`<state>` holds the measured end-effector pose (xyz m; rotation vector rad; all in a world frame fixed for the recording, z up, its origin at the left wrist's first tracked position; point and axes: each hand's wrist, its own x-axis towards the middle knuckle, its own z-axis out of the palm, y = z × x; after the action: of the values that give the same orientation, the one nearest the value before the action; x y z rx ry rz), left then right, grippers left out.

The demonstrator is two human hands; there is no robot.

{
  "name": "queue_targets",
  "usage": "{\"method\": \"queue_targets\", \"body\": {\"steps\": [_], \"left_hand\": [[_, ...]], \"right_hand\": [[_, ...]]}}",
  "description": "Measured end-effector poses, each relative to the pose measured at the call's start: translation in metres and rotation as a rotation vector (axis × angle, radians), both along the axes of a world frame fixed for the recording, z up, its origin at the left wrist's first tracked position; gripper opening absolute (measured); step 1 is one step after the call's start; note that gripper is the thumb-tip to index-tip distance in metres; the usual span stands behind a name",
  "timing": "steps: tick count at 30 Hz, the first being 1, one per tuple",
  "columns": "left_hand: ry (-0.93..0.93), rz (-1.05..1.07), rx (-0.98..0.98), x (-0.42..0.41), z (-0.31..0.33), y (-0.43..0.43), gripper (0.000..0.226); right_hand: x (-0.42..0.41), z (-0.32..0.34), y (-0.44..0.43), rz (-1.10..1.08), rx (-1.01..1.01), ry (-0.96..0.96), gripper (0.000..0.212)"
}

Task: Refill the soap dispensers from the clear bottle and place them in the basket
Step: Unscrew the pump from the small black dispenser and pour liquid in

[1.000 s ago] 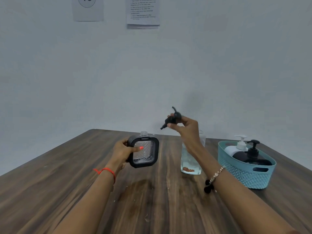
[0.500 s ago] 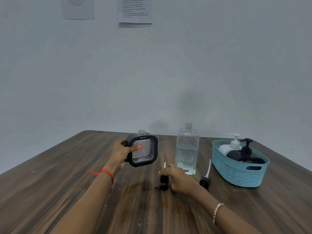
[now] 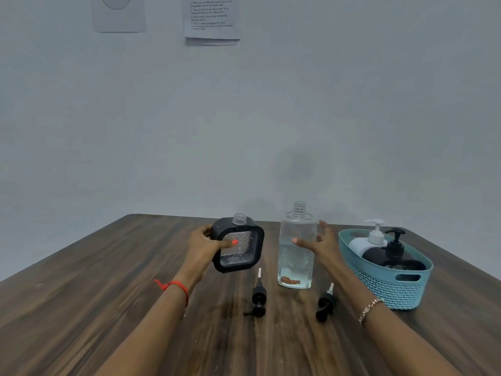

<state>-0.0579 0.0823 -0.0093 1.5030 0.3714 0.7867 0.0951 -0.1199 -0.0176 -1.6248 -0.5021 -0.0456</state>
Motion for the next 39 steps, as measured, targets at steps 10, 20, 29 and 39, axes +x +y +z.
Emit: {"method": "queue_targets", "body": {"steps": [10, 20, 29, 39], "left_hand": [[0.033, 0.104, 0.146, 0.015, -0.003, -0.001, 0.045], [0.053, 0.195, 0.243, 0.015, -0.008, -0.002, 0.049], [0.059, 0.252, 0.313, 0.011, -0.006, -0.02, 0.049], [0.037, 0.309, 0.372, 0.0, -0.001, -0.029, 0.051]], "right_hand": [[0.007, -0.016, 0.017, -0.086, -0.109, -0.059, 0.077], [-0.01, 0.012, 0.026, -0.216, -0.321, -0.48, 0.078], [-0.027, 0.036, 0.015, -0.294, -0.549, -0.72, 0.065], [-0.036, 0.042, 0.015, -0.349, -0.682, -0.822, 0.068]]}}
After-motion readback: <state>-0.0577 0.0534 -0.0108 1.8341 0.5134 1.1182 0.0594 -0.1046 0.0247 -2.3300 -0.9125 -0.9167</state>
